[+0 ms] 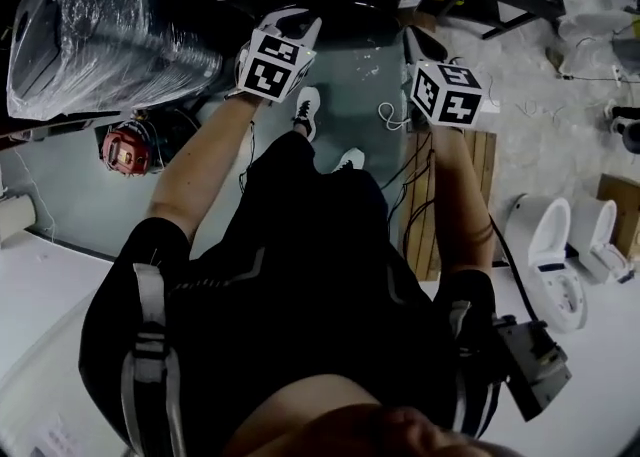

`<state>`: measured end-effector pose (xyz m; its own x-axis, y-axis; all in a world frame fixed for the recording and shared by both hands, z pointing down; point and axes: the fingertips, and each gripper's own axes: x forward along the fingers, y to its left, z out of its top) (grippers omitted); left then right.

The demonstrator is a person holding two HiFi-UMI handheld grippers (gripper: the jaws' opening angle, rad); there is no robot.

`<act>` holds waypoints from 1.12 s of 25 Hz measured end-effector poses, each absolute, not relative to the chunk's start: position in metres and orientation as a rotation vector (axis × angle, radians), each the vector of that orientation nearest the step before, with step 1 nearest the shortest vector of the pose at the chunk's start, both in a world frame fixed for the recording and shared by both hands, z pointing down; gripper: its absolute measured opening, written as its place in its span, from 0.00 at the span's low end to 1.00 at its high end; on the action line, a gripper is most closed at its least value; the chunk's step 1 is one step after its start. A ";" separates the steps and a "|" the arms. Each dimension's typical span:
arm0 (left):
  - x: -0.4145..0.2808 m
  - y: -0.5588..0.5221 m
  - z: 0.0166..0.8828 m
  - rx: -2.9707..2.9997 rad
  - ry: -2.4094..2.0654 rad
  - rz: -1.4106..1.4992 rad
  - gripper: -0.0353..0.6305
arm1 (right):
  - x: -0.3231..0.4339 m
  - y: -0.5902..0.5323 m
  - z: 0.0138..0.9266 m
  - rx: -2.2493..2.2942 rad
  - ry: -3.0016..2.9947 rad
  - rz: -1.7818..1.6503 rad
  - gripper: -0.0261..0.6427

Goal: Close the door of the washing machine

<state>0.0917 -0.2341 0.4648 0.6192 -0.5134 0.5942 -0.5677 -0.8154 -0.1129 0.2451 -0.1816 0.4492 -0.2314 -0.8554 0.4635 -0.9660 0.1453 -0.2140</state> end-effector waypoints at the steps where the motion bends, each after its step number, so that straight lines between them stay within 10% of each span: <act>1: 0.088 -0.228 0.453 2.752 -0.943 0.935 0.13 | 0.245 -0.175 0.436 1.780 -2.202 0.666 0.05; 28: -0.085 -0.181 0.231 2.787 -1.314 0.345 0.06 | 0.180 -0.110 0.213 1.927 -2.367 0.237 0.05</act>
